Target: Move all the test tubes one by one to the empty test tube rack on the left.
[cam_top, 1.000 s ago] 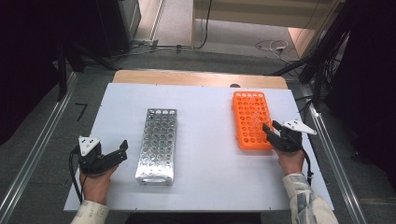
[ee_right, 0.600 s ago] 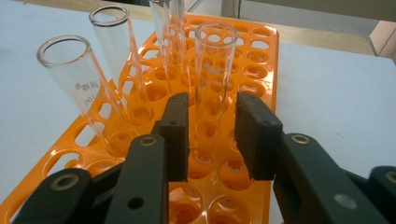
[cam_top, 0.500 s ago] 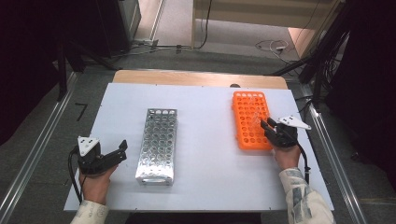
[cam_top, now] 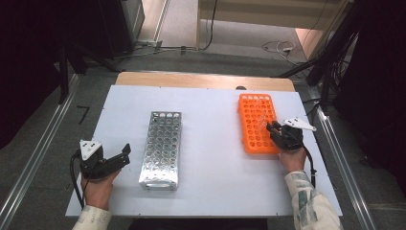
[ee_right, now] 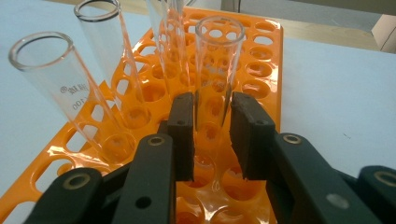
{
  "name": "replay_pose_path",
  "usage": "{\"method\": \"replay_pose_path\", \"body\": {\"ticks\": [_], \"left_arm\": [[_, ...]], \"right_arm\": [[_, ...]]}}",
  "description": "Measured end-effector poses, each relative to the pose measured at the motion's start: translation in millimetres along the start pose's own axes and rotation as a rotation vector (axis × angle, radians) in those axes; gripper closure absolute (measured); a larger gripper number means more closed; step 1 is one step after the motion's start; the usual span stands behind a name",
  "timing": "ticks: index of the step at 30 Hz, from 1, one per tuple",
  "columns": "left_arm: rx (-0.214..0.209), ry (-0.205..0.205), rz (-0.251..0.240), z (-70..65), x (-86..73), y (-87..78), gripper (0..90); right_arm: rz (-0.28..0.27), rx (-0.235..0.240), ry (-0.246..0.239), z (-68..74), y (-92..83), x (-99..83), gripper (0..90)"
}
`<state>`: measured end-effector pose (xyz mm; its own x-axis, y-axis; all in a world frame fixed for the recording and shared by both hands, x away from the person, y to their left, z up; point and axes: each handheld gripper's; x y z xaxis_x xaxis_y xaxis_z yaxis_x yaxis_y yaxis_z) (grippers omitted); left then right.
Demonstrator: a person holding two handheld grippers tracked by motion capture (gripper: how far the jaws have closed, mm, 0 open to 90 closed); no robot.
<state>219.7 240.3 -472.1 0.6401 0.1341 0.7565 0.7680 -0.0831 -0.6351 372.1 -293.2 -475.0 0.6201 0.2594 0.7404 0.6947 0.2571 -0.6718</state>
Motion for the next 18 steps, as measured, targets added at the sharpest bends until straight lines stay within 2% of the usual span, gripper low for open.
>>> {"method": "replay_pose_path", "body": {"ticks": [7, 18], "left_arm": [[0.002, 0.0, 0.001, 0.2, -0.1, -0.1, 5.8], [0.002, 0.001, 0.001, 0.1, -0.1, -0.3, 5.8]], "right_arm": [[-0.003, 0.001, -0.002, -0.2, 0.5, 0.3, 72.0], [-0.012, 0.003, 0.0, 0.8, -2.5, 2.4, 72.9]]}}
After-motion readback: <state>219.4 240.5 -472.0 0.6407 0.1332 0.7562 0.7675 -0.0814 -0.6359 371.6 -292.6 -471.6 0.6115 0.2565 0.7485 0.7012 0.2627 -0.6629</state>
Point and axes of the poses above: each handheld gripper's, and its own axes: y roughly forward along the jaws, x roughly out of its top, z roughly to its left, and after that the axes turned 12 degrees about z, right-handed
